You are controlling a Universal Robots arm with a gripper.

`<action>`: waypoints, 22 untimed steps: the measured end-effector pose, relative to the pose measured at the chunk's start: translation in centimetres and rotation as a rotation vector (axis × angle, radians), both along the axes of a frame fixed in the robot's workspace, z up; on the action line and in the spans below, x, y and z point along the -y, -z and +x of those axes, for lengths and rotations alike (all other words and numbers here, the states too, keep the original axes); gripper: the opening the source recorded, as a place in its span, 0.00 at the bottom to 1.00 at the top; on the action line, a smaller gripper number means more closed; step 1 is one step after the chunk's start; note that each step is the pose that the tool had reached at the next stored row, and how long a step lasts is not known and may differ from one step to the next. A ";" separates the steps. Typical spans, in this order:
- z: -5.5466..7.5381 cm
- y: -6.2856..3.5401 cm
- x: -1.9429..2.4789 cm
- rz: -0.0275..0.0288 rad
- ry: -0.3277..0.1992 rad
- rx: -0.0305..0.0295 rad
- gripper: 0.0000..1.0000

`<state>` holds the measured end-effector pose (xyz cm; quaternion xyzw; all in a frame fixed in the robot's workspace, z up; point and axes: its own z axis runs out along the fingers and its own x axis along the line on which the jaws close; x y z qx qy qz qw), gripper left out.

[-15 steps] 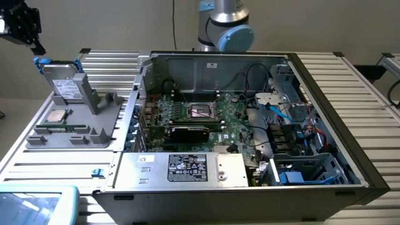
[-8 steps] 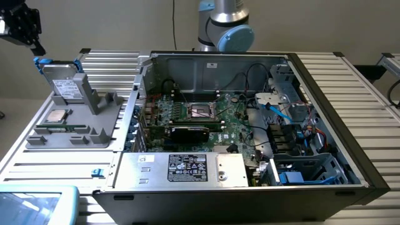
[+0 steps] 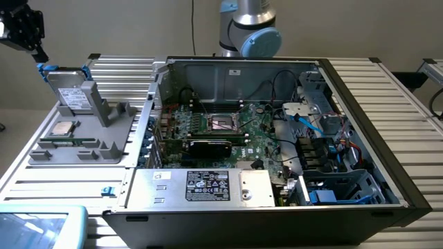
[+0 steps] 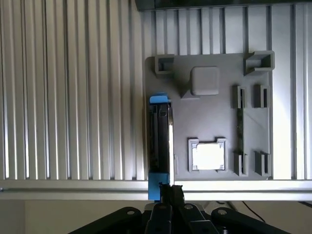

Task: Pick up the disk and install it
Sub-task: 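Pick up the disk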

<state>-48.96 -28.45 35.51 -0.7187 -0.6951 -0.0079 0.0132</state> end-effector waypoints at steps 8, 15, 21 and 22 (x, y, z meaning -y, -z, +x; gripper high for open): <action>0.0 0.00 -0.21 -0.0013 0.000 -0.0001 0.11; 0.3 0.00 -0.39 -0.0163 0.000 0.0000 0.11; 0.3 0.00 -0.54 -0.0164 -0.001 0.0006 0.11; 0.4 -0.01 -0.55 -0.0164 -0.002 0.0009 0.11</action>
